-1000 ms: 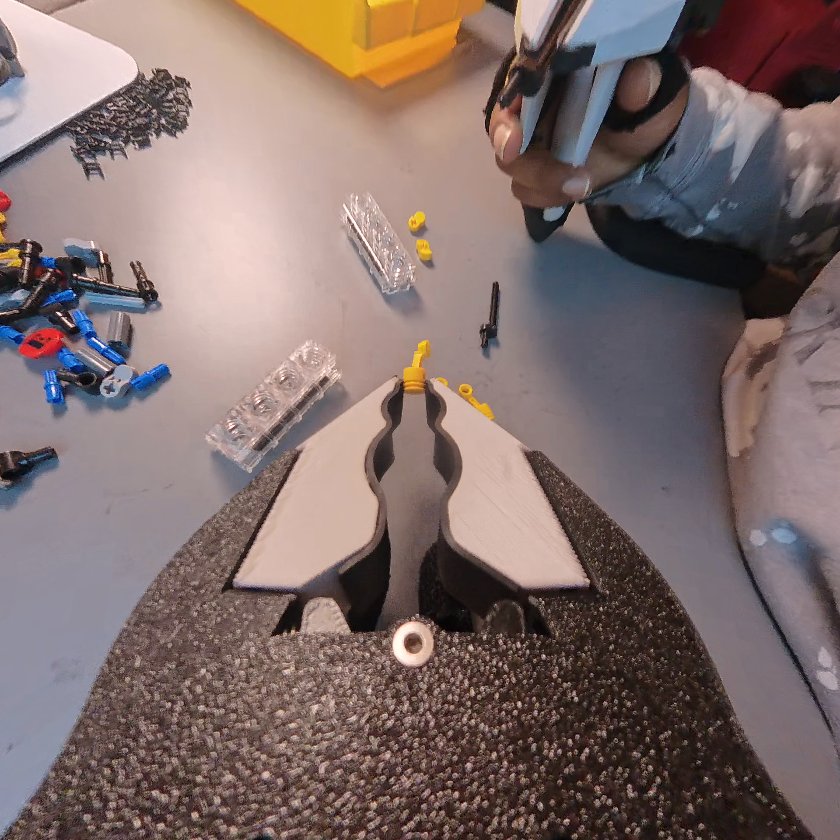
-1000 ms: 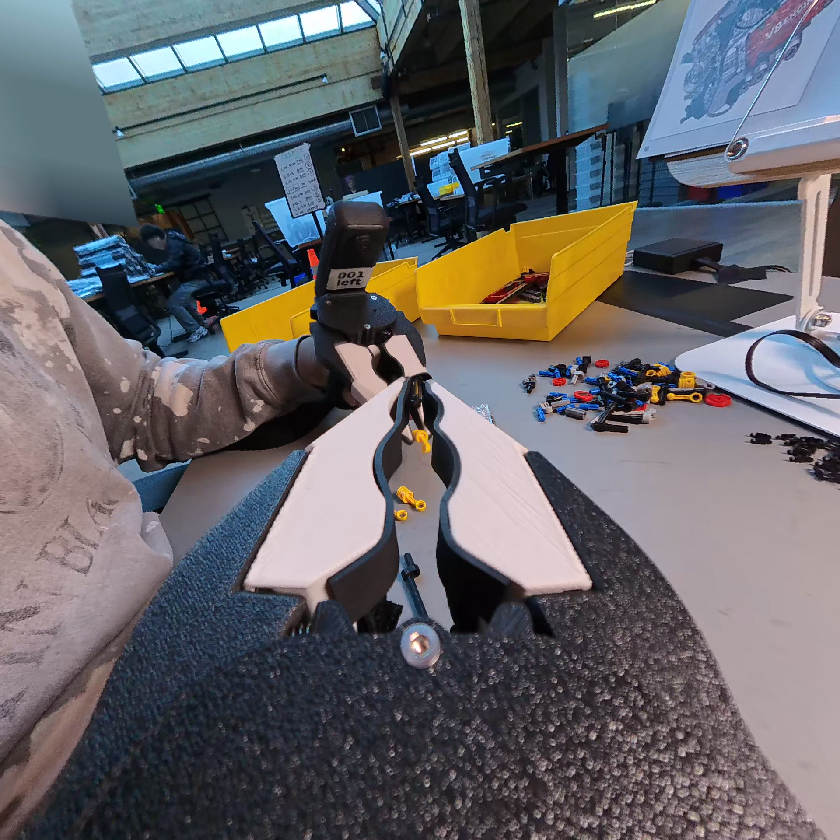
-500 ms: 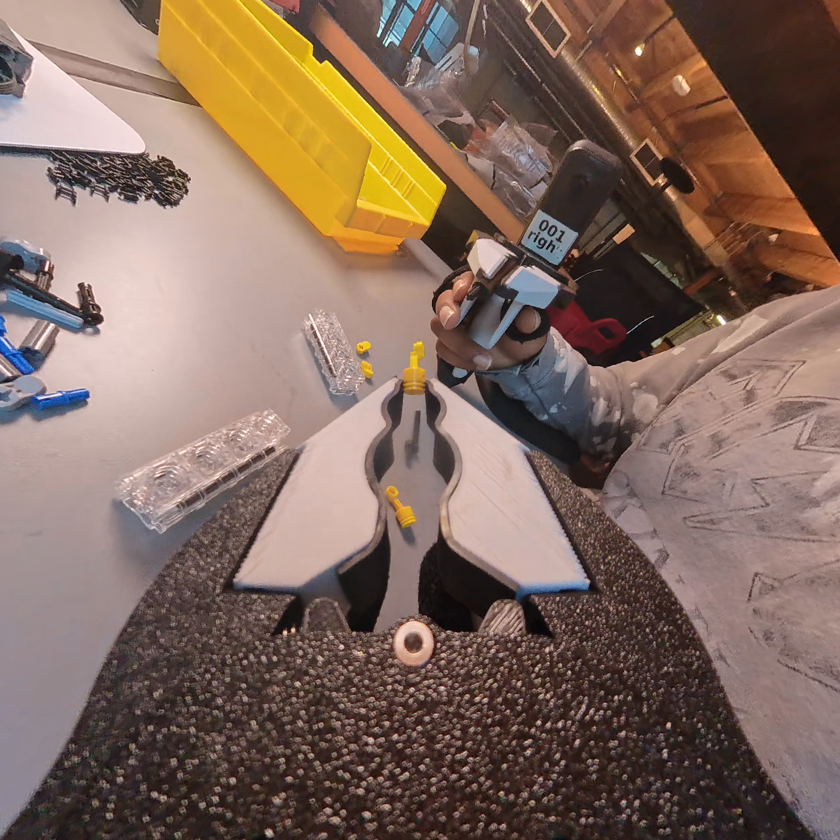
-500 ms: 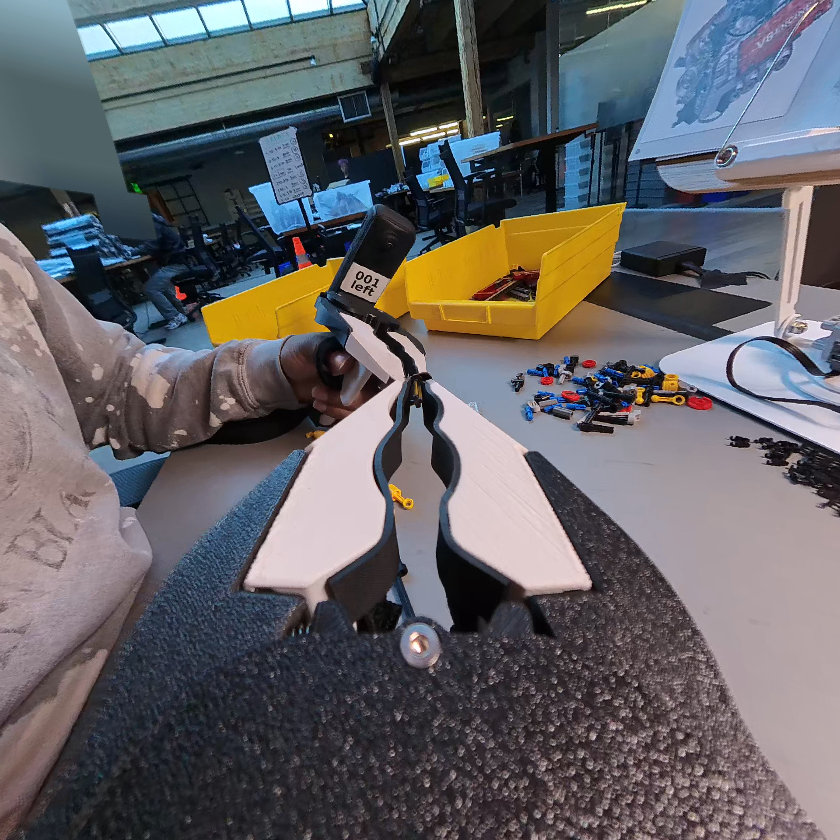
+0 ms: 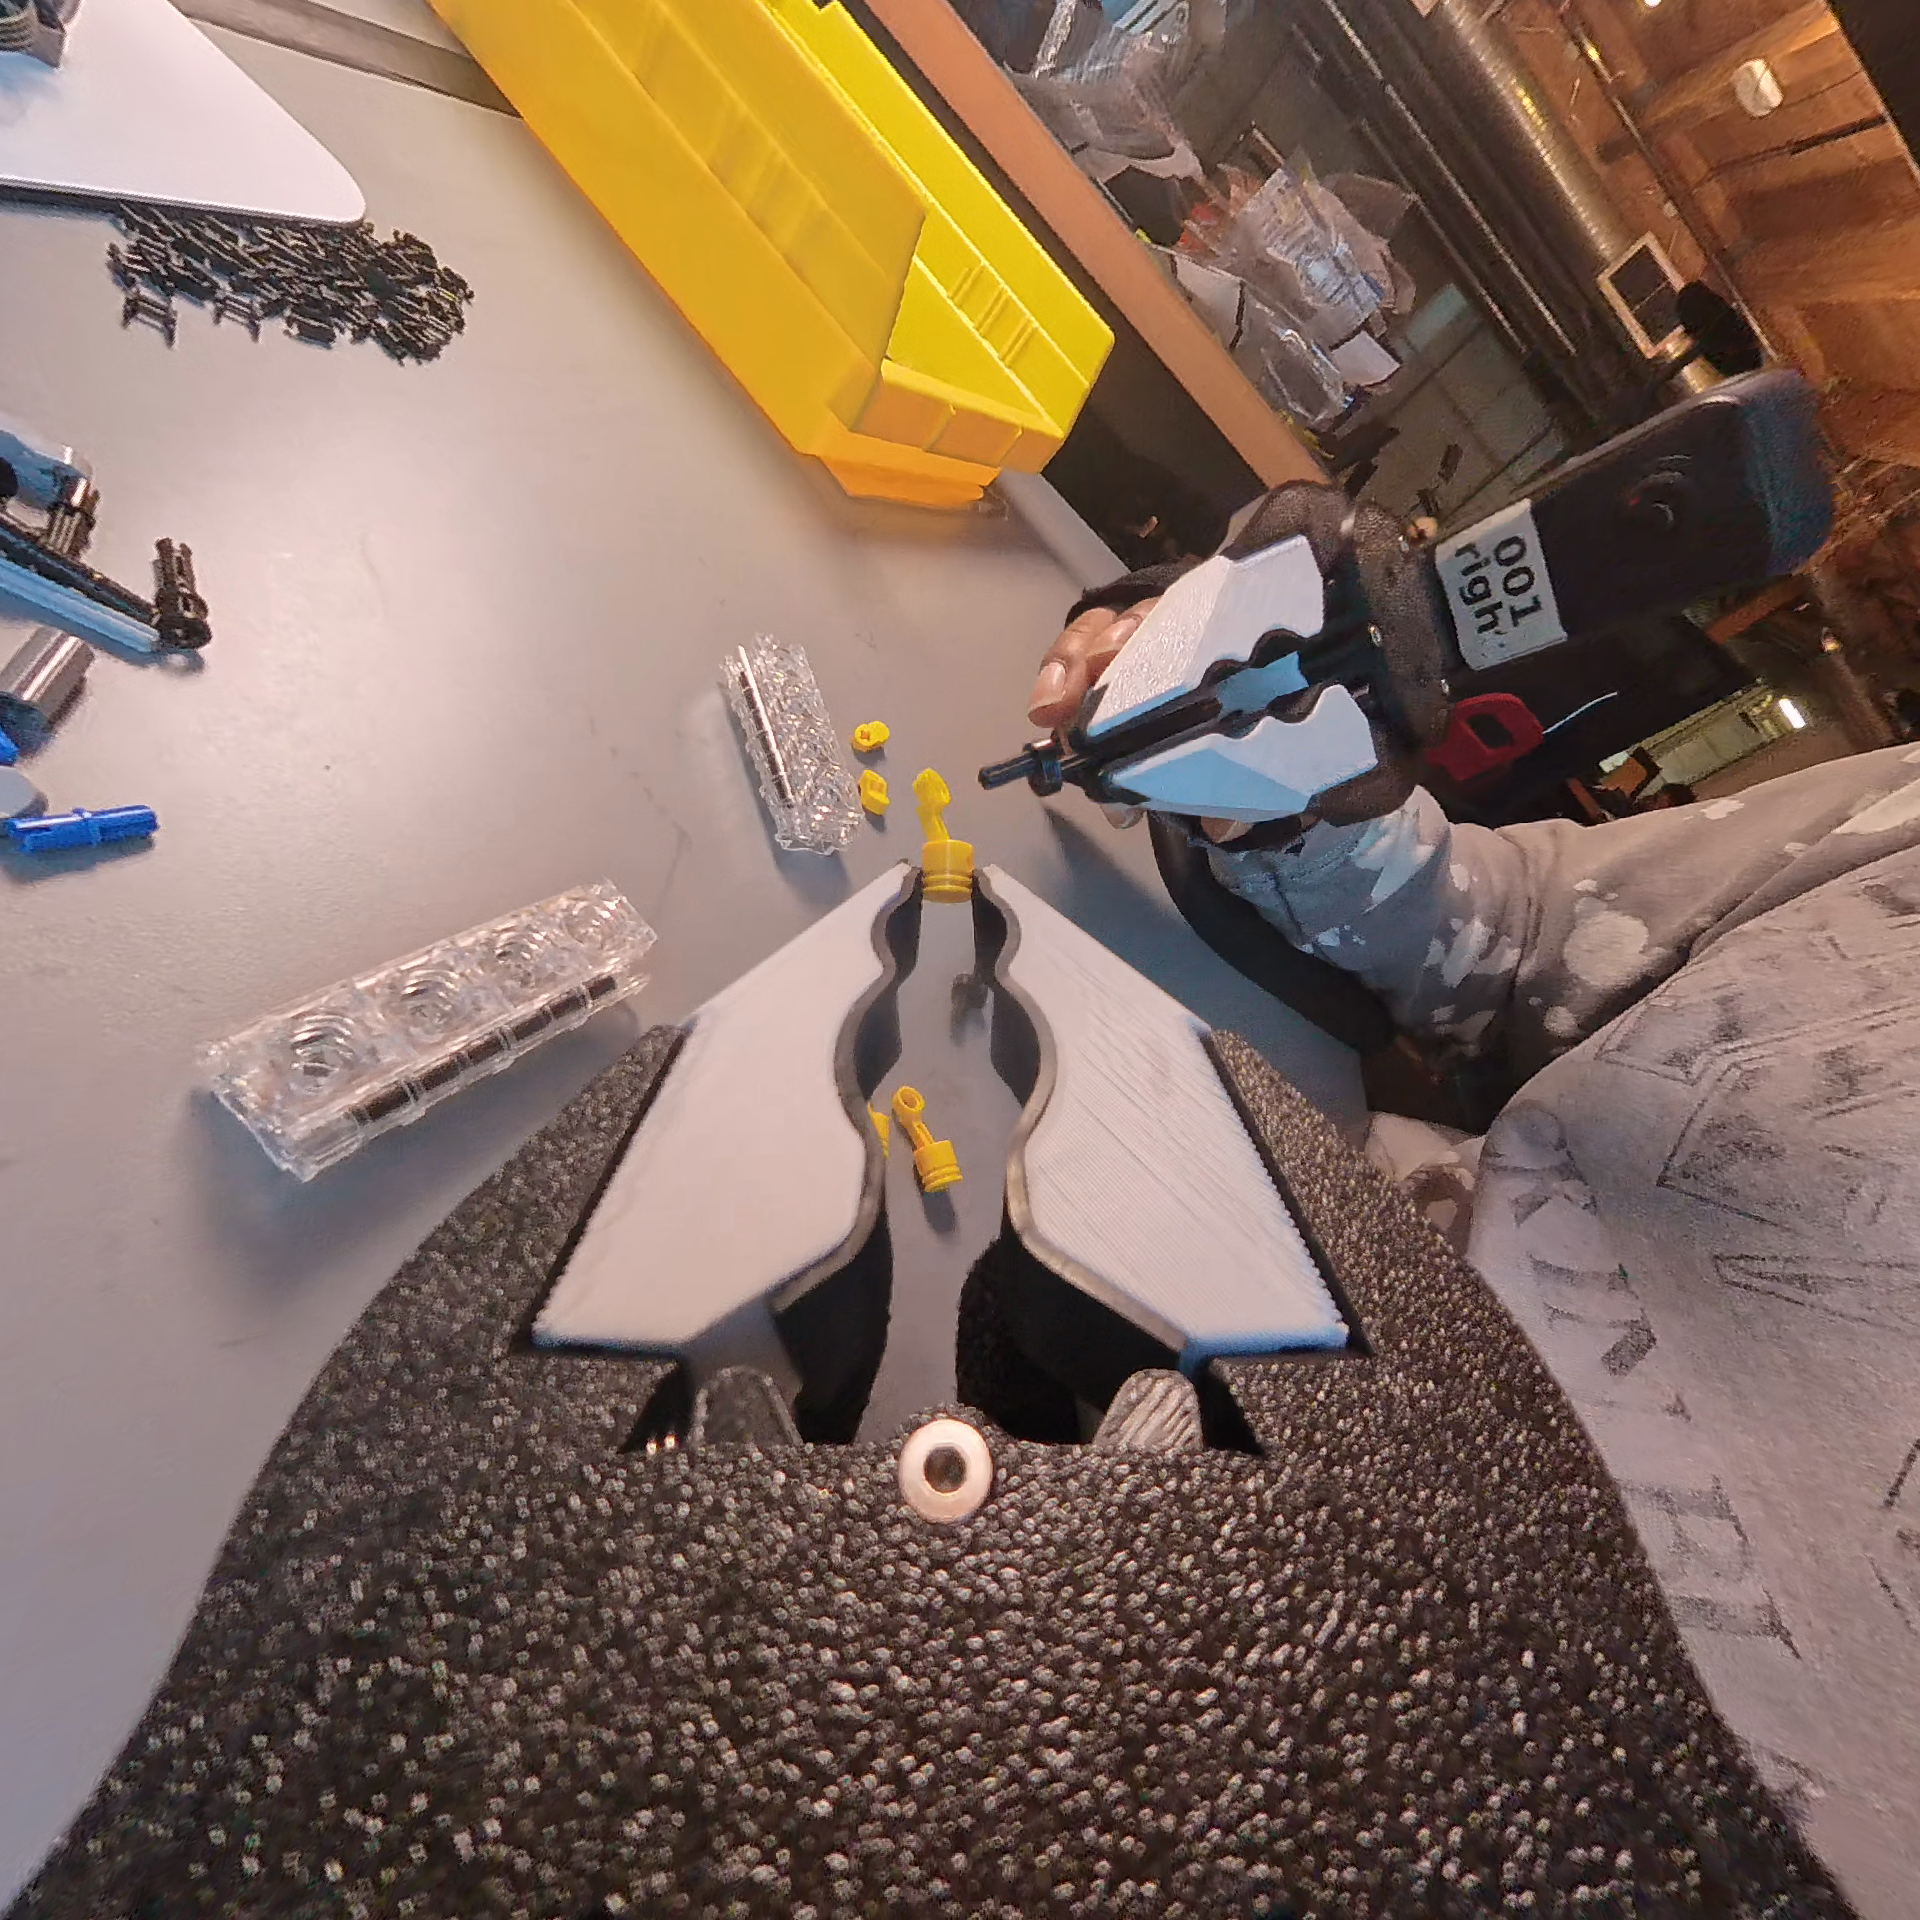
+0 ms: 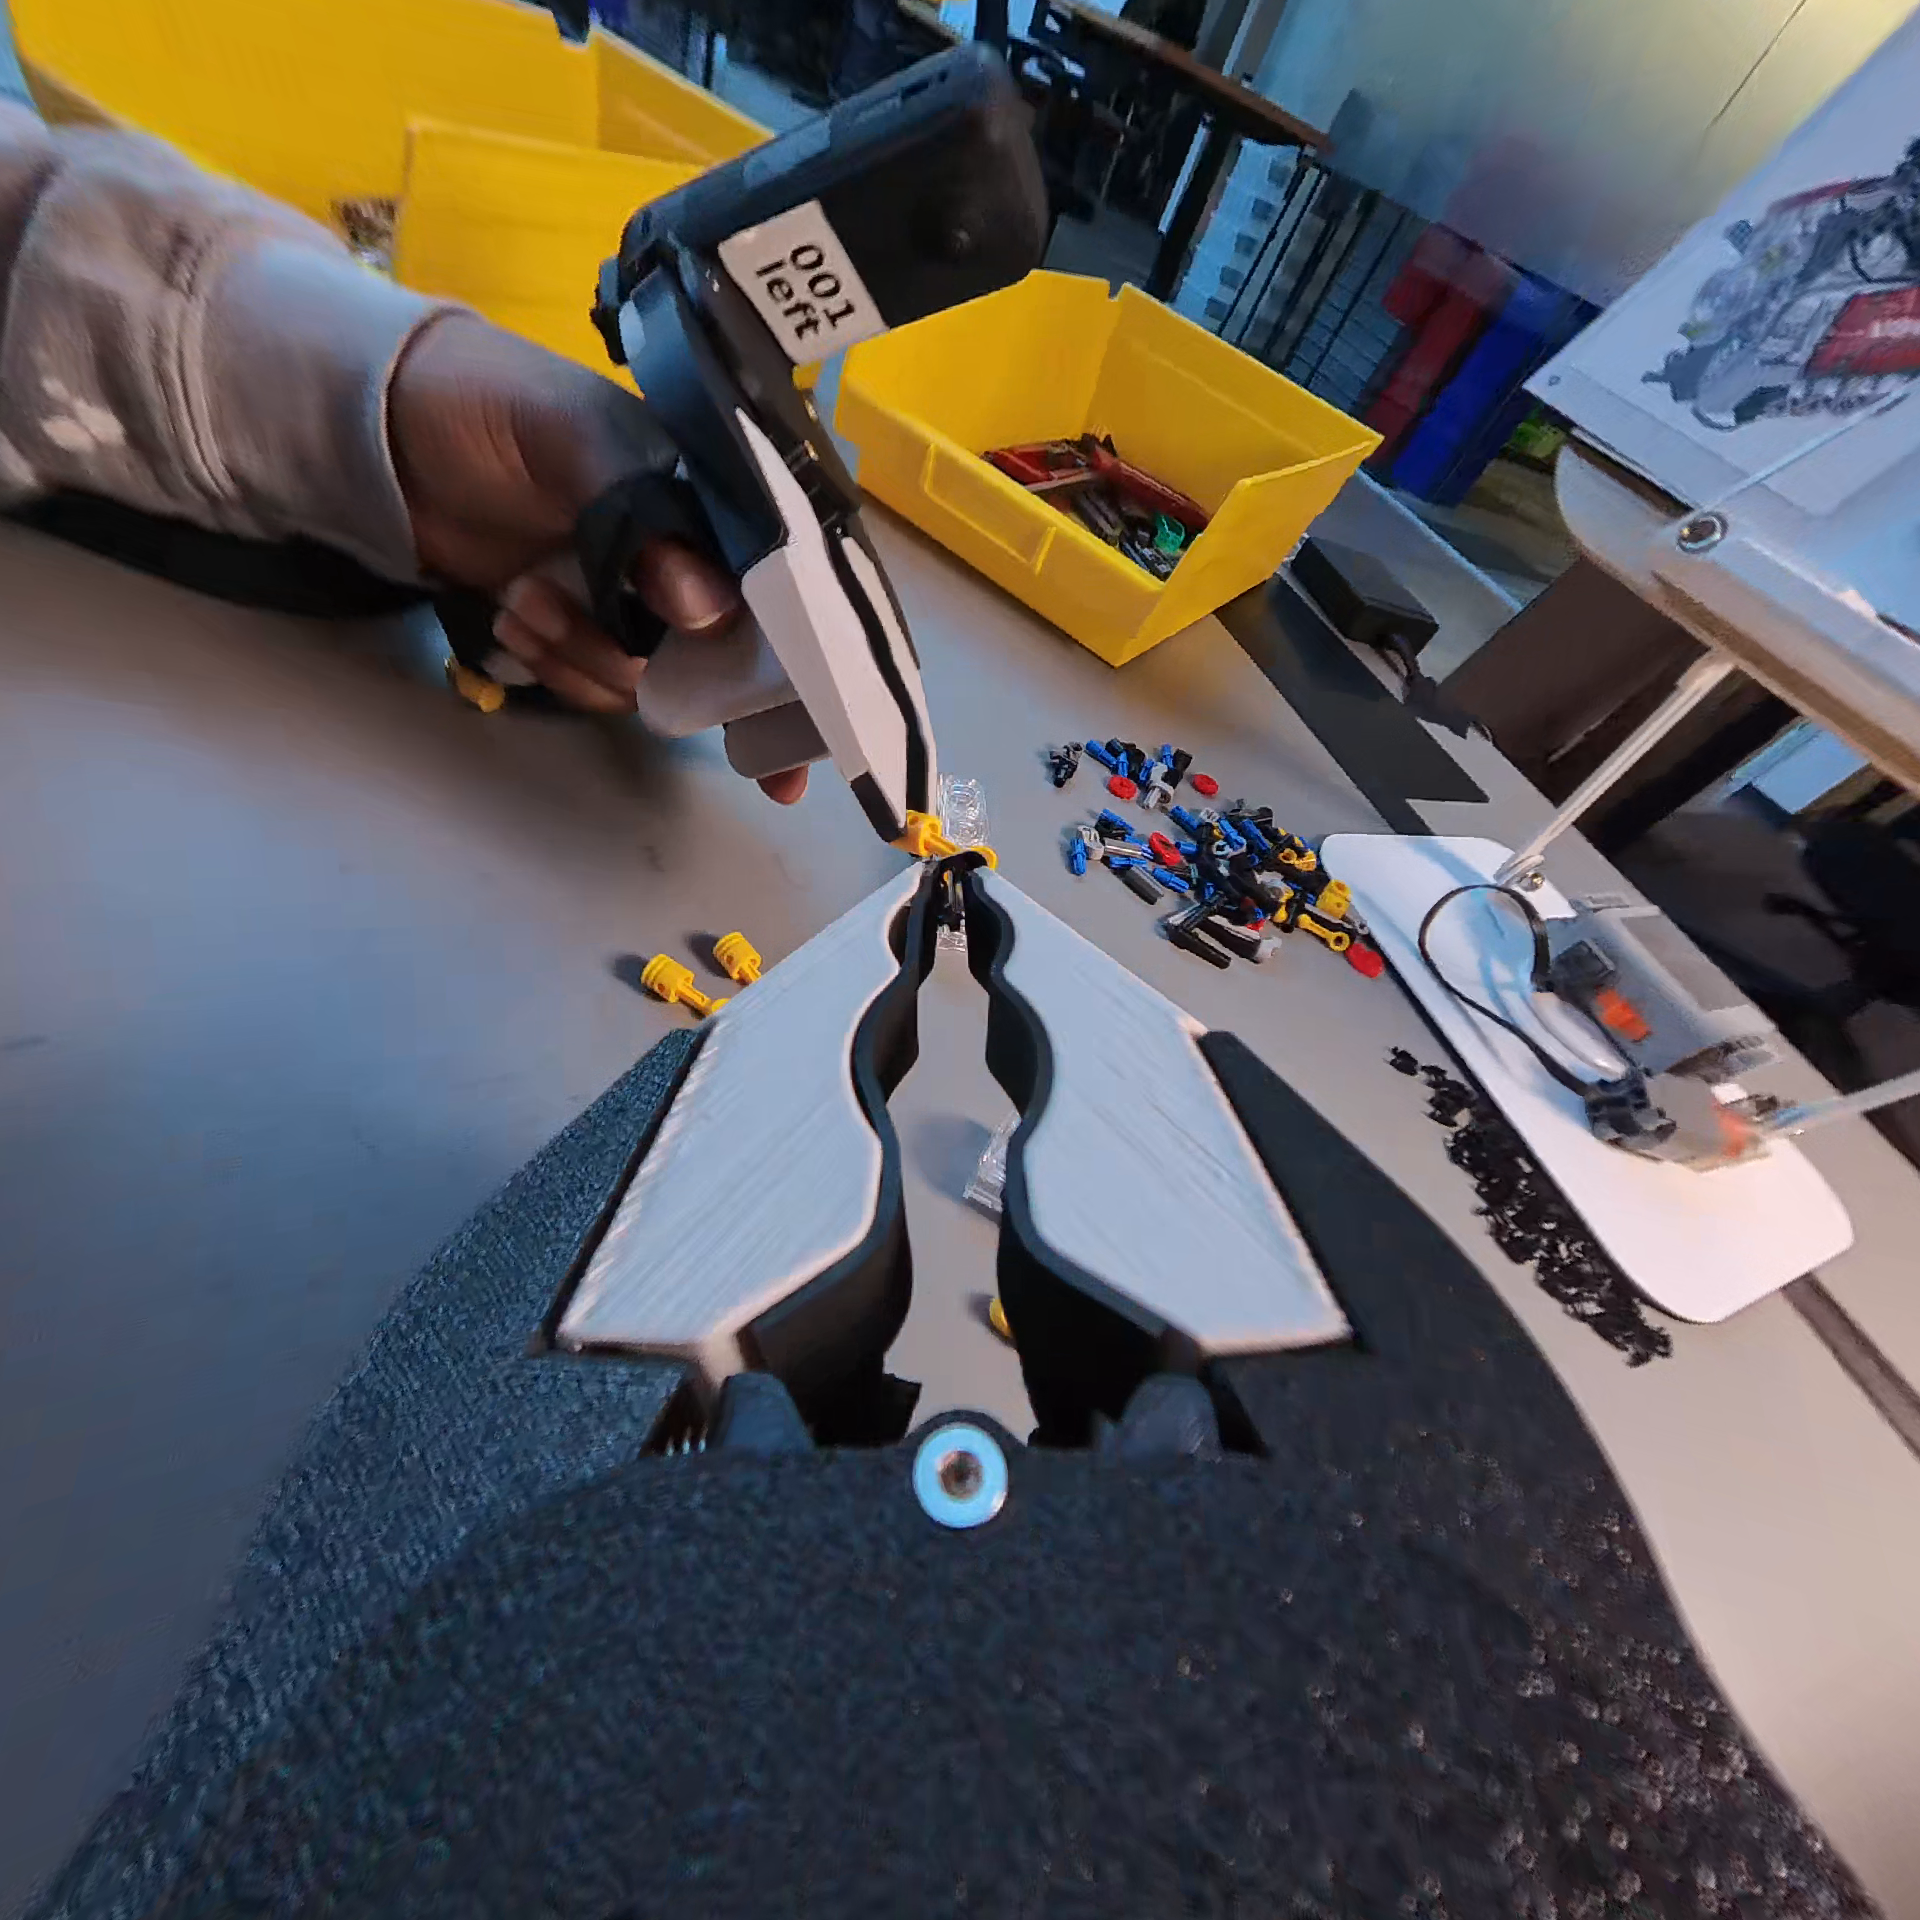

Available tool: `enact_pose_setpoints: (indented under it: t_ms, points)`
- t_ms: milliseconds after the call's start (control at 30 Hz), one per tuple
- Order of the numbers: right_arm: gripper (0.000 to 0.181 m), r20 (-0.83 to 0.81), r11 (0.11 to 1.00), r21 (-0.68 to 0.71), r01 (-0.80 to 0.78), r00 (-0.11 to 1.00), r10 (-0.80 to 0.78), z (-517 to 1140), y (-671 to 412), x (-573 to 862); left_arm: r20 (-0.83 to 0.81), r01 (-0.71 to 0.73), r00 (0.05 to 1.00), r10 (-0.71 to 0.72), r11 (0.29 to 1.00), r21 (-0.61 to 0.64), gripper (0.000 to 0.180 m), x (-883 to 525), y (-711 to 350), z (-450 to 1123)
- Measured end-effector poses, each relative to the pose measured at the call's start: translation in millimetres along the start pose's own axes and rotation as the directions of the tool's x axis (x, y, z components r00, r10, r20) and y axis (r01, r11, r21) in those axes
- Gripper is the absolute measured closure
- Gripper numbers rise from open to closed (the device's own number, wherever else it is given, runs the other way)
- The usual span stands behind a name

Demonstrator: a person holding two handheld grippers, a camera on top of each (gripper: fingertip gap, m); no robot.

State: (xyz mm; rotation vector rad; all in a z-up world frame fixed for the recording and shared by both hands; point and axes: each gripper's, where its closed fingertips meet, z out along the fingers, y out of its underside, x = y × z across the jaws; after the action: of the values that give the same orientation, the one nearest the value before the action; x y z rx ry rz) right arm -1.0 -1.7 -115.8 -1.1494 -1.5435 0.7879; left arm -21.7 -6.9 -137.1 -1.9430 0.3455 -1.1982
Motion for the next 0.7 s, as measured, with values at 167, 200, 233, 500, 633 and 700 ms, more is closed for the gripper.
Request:
enact_pose_setpoints:
  t_ms: [167,200,233,500,633,700]
  points:
    - [0.177,-0.017,0.995,-0.066,0.07,0.997,-0.071,4.5,7.9,-2.4,0.074,-0.103,0.991,0.108,0.993,-0.064,0.173,-3.4,7.7,2.3]
    - [0.177,-0.014,0.994,-0.077,0.08,0.997,-0.082,5.0,10.0,-3.5,0.088,-0.128,0.987,0.135,0.989,-0.077,0.173,-3.7,8.8,2.7]
    - [0.177,-0.006,0.992,-0.089,0.091,0.996,-0.092,5.7,12.0,-5.3,0.101,-0.15,0.982,0.159,0.985,-0.088,0.173,-4.1,9.8,3.3]
    - [0.177,0.02,0.981,-0.132,0.14,0.99,-0.139,9.0,20.2,-12.8,0.125,-0.34,0.924,0.361,0.926,-0.164,0.173,2.0,16.7,7.7]
    - [0.177,0.046,0.99,-0.077,0.118,0.992,-0.114,4.8,14.3,-15.7,0.102,-0.425,0.892,0.441,0.893,-0.148,0.173,10.4,12.5,4.9]
    - [0.177,0.049,0.994,-0.045,0.102,0.994,-0.1,2.2,9.3,-15.6,0.082,-0.437,0.891,0.447,0.892,-0.112,0.173,16.1,7.5,3.0]
